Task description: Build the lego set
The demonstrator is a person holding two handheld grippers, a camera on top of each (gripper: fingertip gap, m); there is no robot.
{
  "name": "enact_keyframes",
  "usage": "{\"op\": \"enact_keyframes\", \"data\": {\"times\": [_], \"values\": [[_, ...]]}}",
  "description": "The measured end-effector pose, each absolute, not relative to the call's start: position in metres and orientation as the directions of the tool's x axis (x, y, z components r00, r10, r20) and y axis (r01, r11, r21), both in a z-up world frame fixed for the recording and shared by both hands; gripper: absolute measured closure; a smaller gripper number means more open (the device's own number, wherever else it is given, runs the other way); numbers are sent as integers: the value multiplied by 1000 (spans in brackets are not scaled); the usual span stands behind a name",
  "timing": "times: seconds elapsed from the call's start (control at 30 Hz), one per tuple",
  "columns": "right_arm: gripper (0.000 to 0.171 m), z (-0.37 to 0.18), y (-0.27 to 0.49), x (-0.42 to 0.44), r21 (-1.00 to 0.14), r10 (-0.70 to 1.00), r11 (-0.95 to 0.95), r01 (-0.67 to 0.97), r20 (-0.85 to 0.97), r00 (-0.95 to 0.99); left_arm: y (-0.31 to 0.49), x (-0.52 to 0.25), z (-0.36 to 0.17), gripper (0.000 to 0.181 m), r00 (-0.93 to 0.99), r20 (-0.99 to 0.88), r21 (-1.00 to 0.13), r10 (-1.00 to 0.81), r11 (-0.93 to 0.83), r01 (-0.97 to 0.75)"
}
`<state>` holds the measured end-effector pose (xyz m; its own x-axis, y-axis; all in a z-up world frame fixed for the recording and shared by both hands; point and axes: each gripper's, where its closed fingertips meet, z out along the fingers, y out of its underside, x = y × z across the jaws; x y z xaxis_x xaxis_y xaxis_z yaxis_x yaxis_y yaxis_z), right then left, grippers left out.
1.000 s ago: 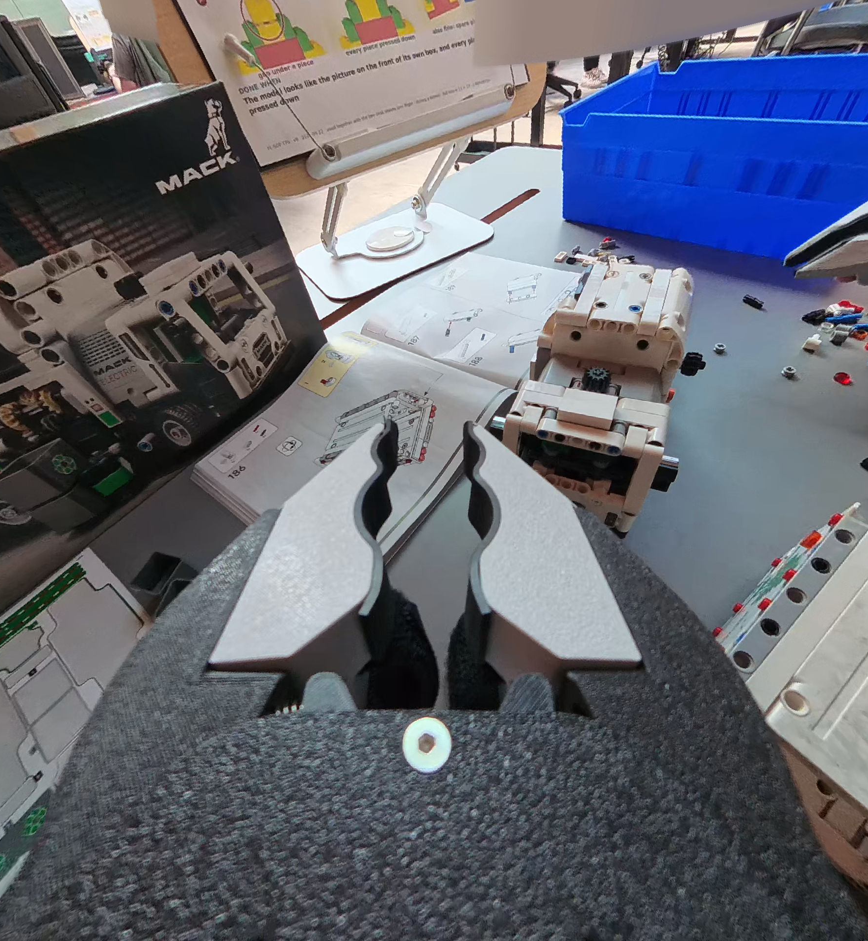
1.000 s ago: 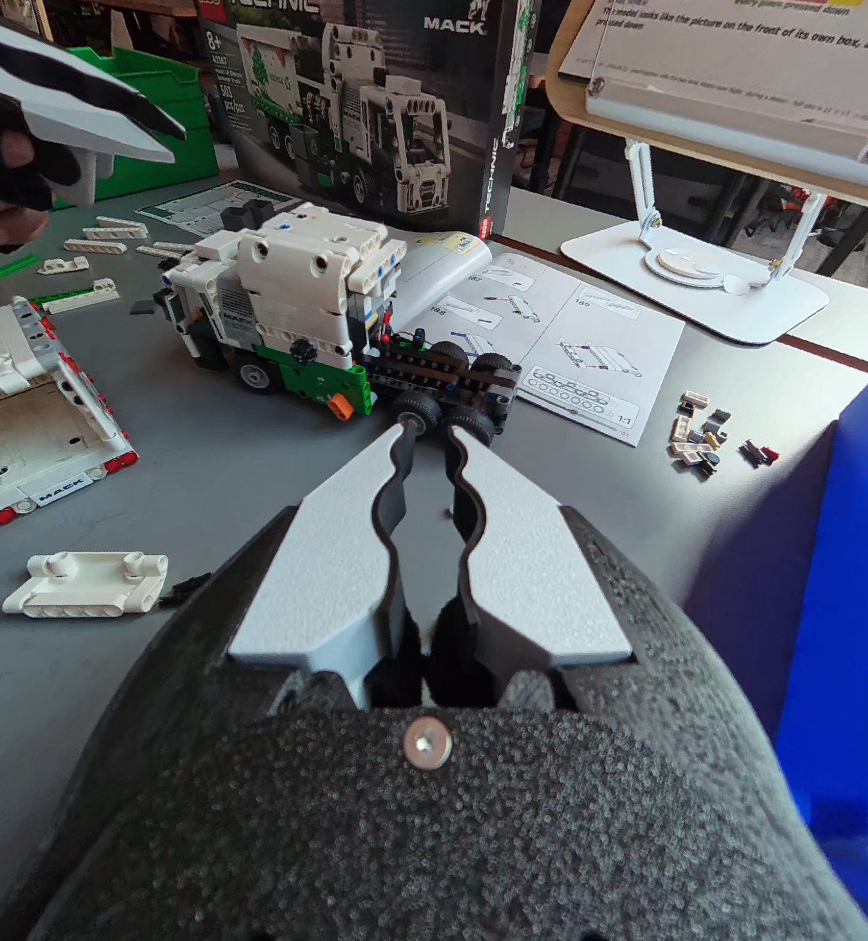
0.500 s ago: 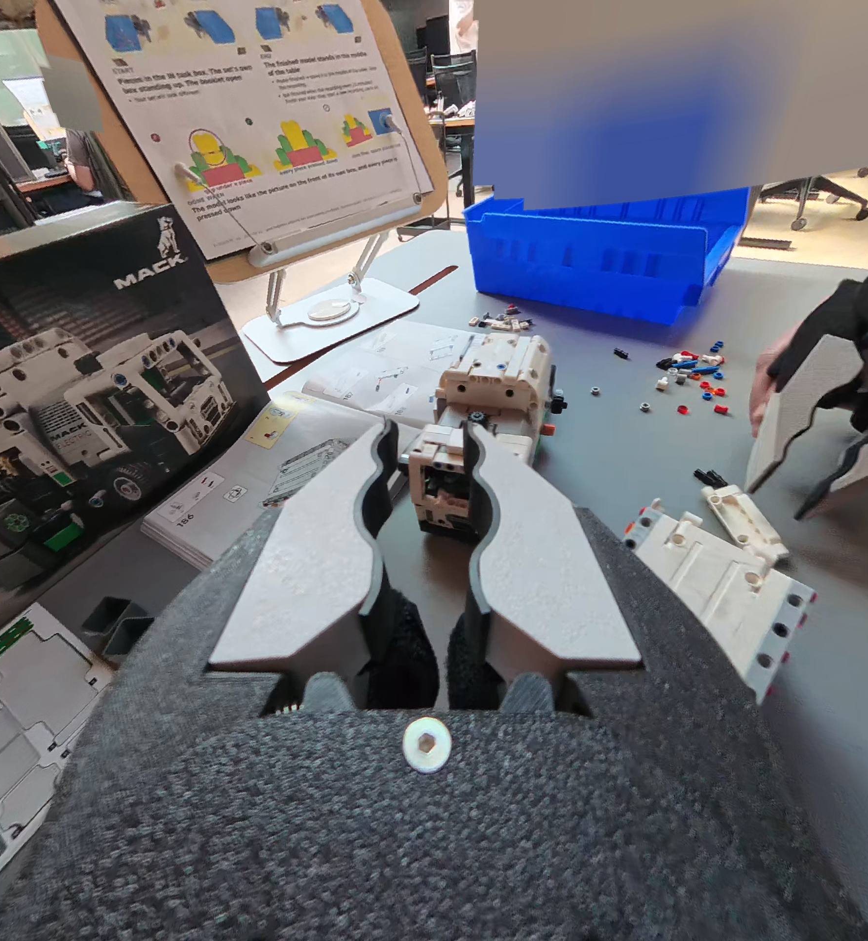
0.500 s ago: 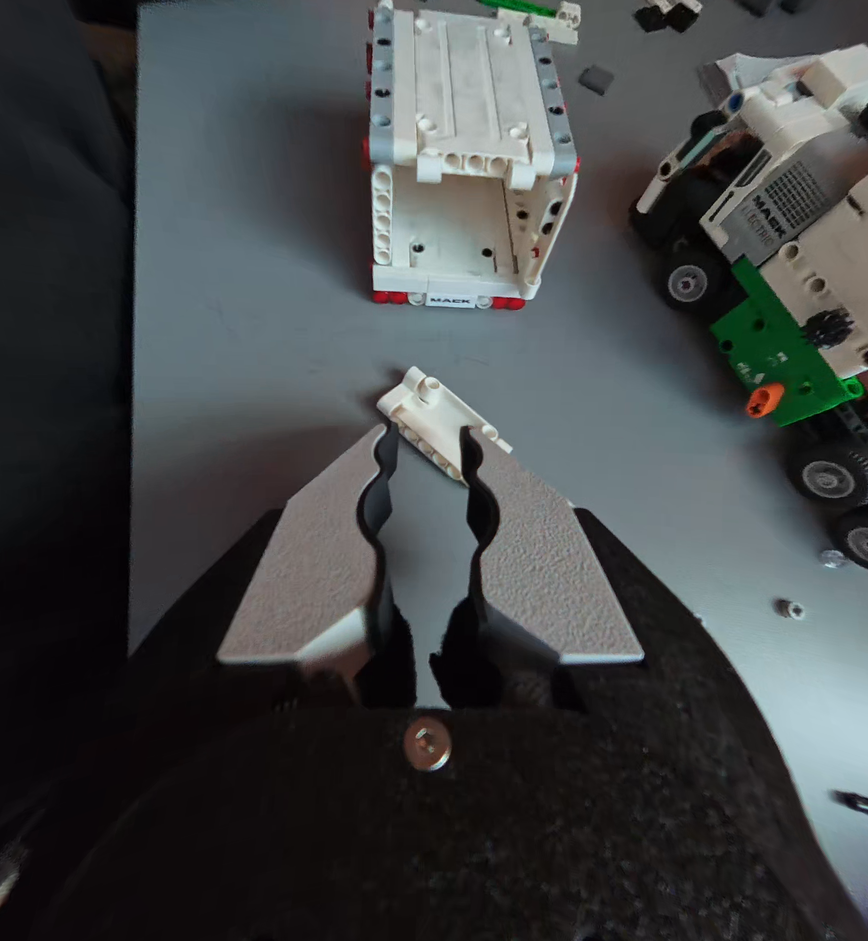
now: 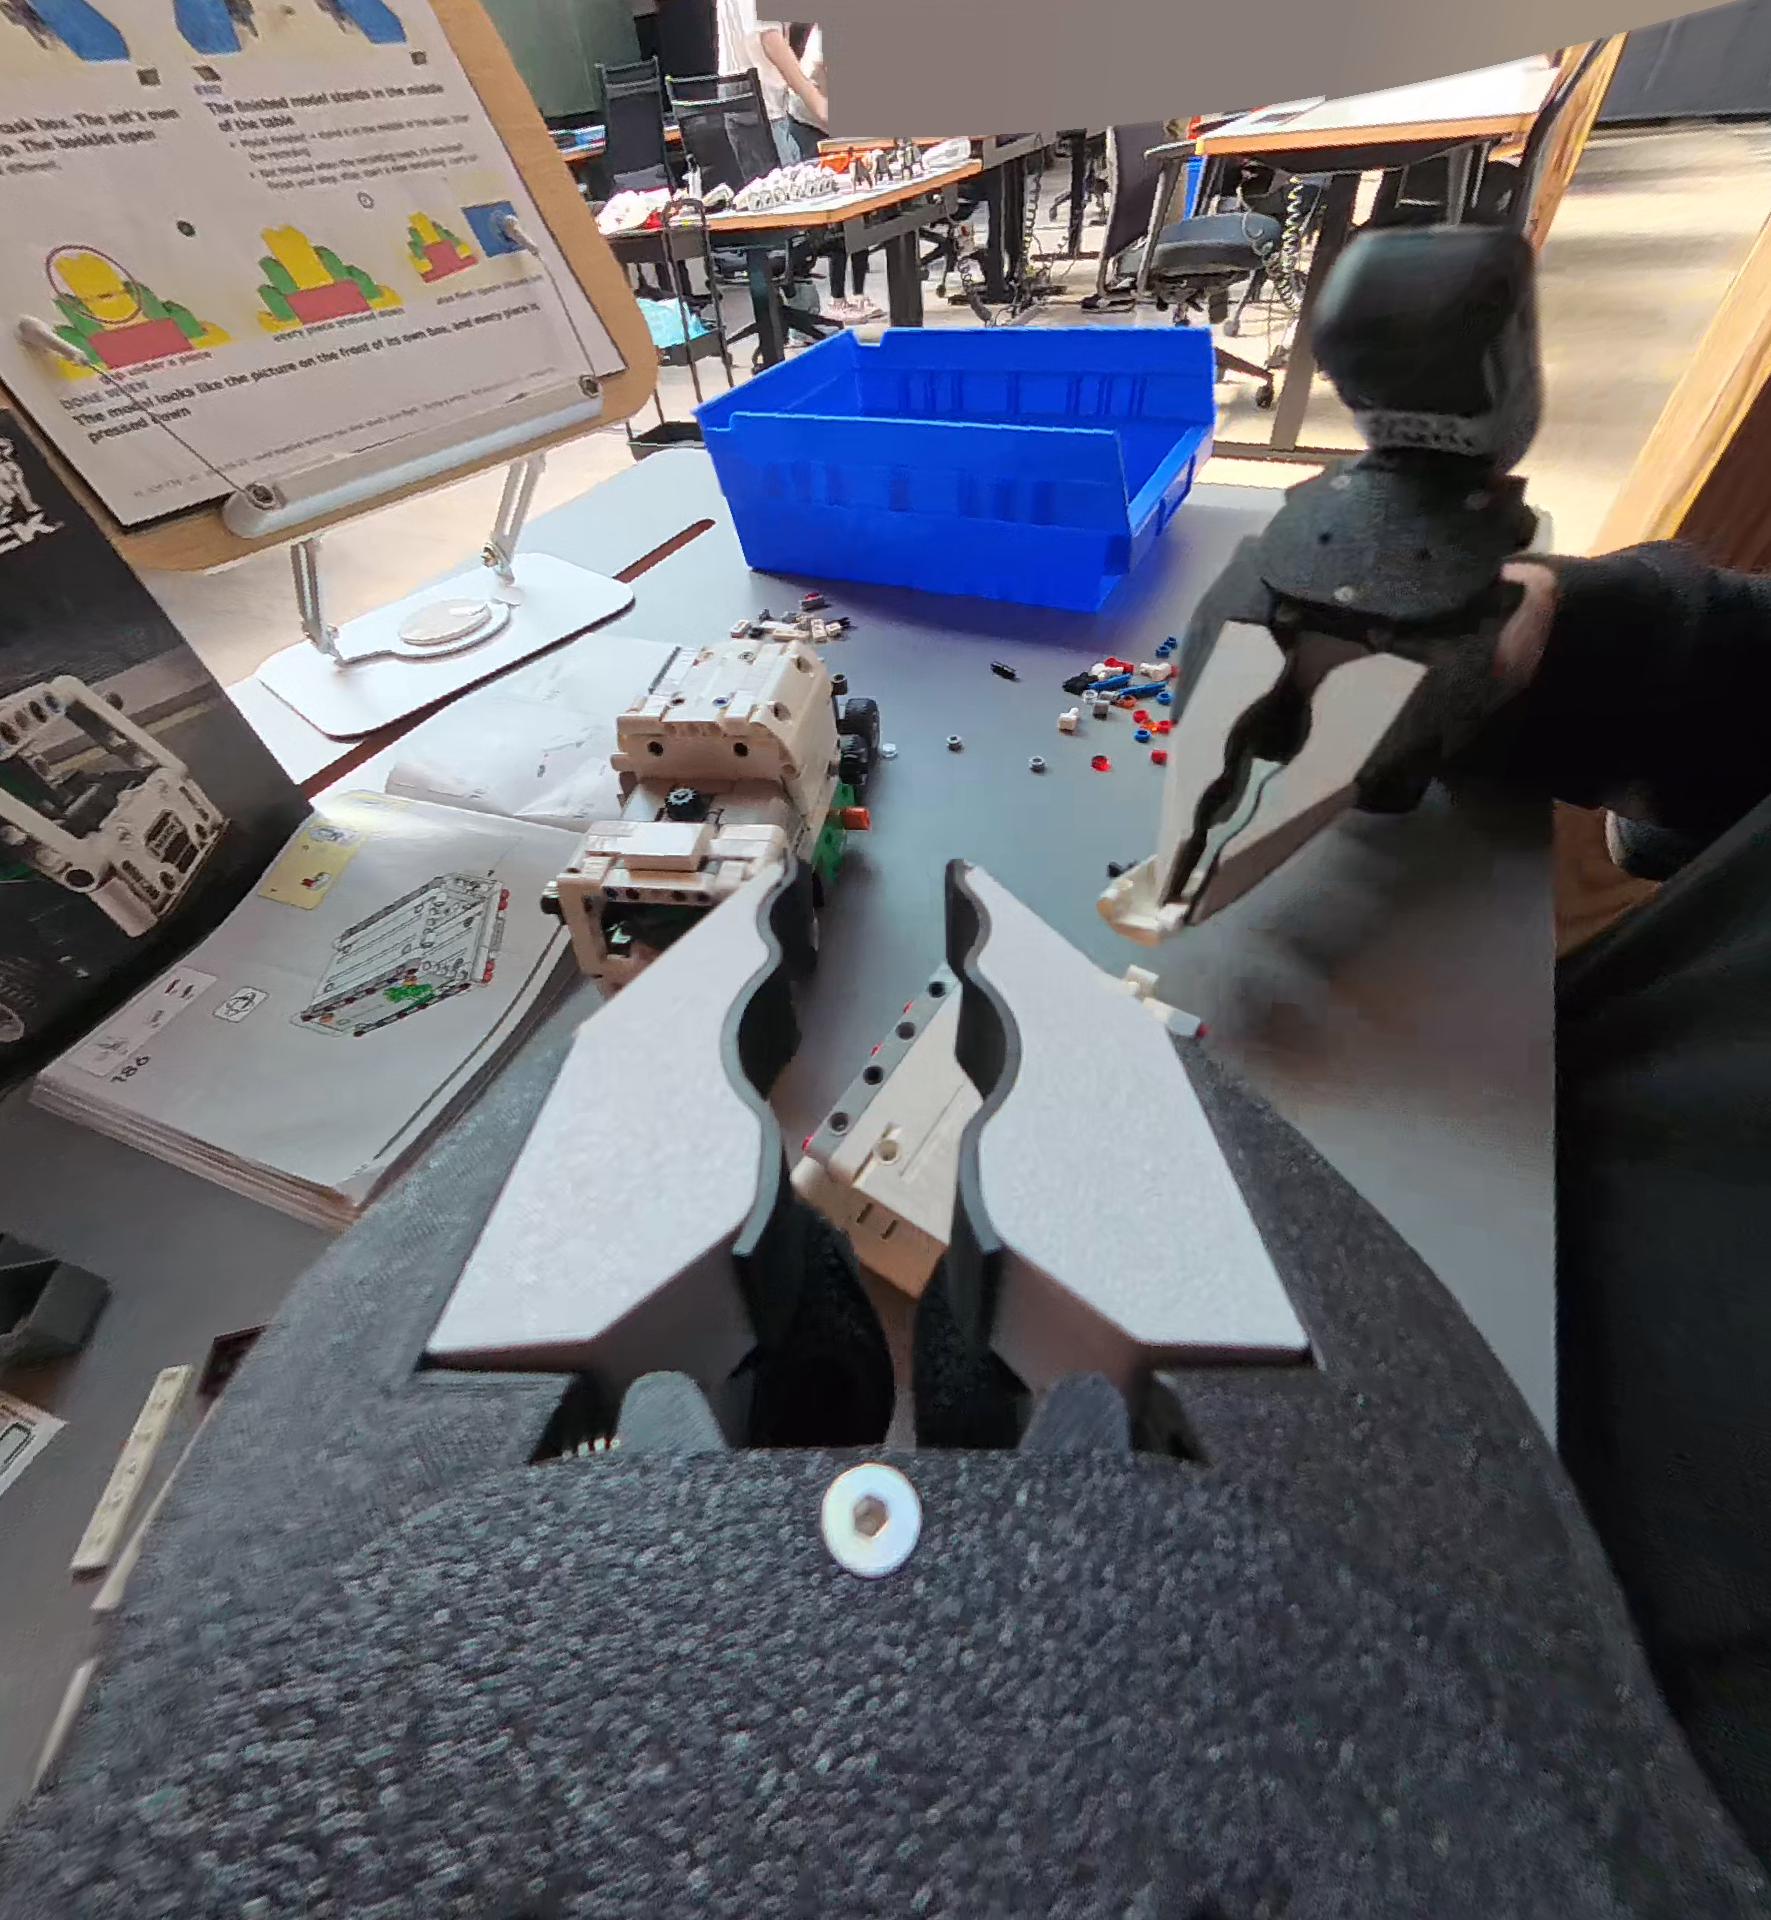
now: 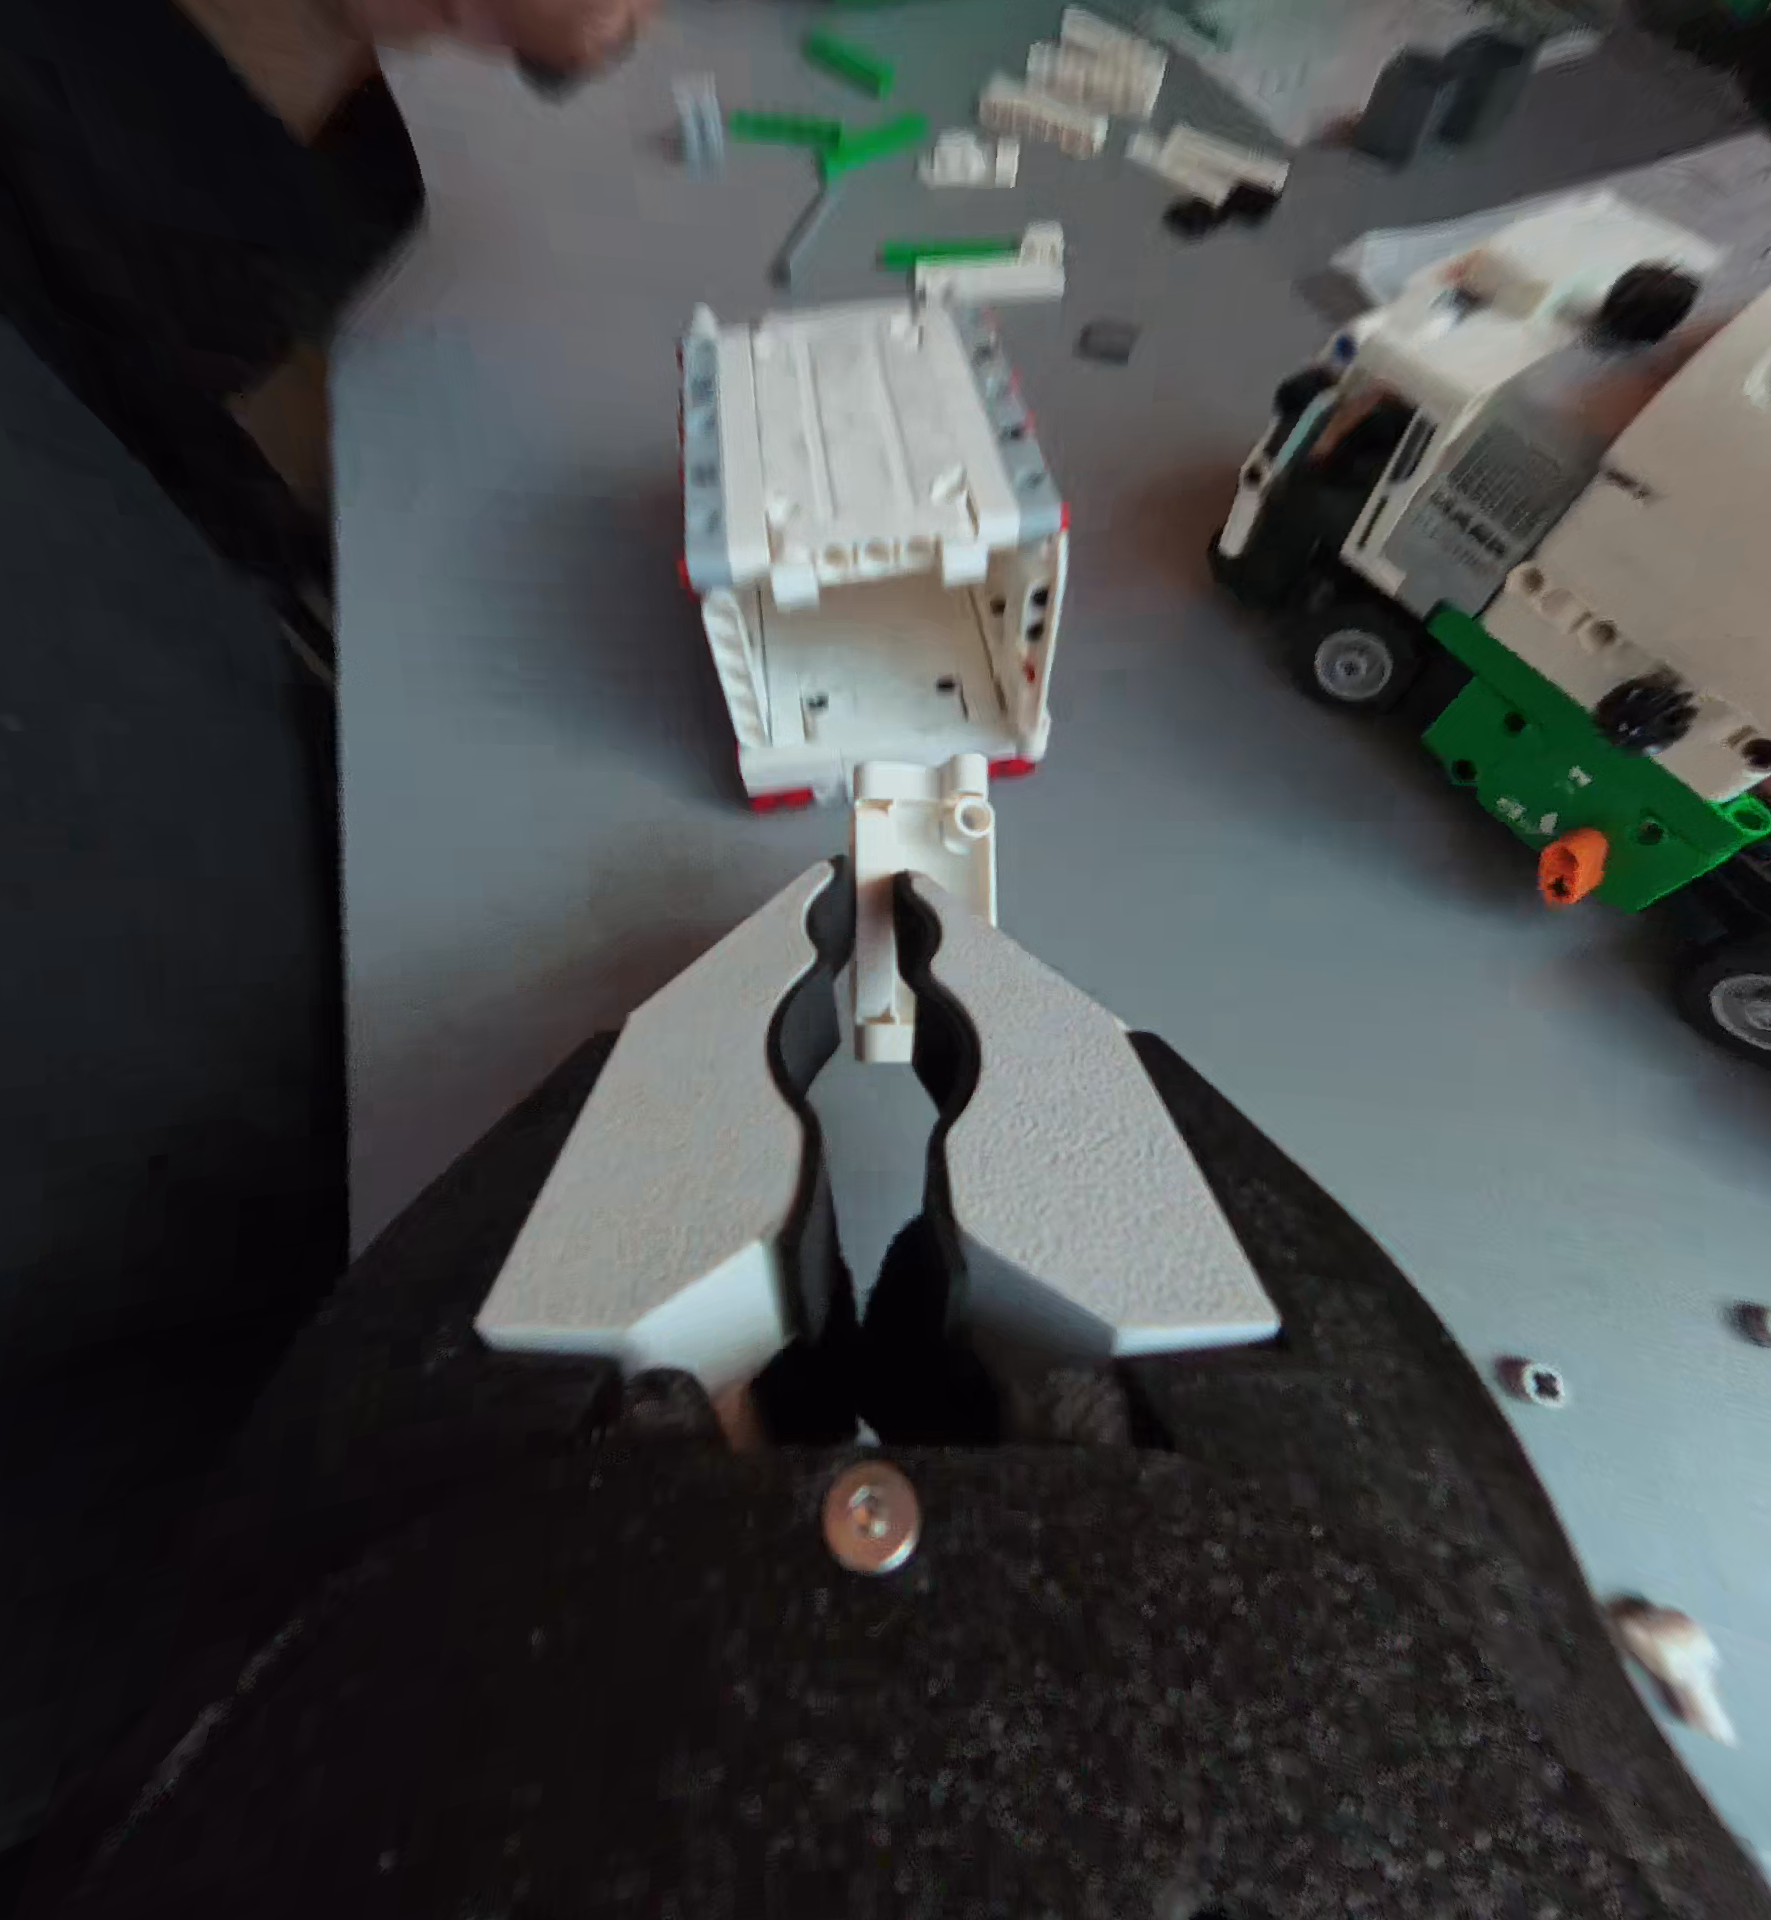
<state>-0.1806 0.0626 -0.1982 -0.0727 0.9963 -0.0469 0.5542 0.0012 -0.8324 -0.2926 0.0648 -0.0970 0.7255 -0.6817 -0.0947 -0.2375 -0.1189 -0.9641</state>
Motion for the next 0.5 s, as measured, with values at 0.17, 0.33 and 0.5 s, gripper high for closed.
{"op": "enact_keyframes", "data": {"times": [0.17, 0.33, 0.5], "values": [[166, -113, 81, -196, -838, 833, -544, 41, -545, -97, 57, -252, -91, 155, 648, 0, -977, -762, -137, -161], [166, -78, 89, -194, -418, 456, -889, -186, -785, -420, 69, -206, -103, 132, 660, -23, -970, -751, -143, -196], [166, -76, 71, -204, -337, 387, -922, -191, -777, -497, 75, -176, -110, 129, 666, 6, -974, -746, -155, -166]]}}
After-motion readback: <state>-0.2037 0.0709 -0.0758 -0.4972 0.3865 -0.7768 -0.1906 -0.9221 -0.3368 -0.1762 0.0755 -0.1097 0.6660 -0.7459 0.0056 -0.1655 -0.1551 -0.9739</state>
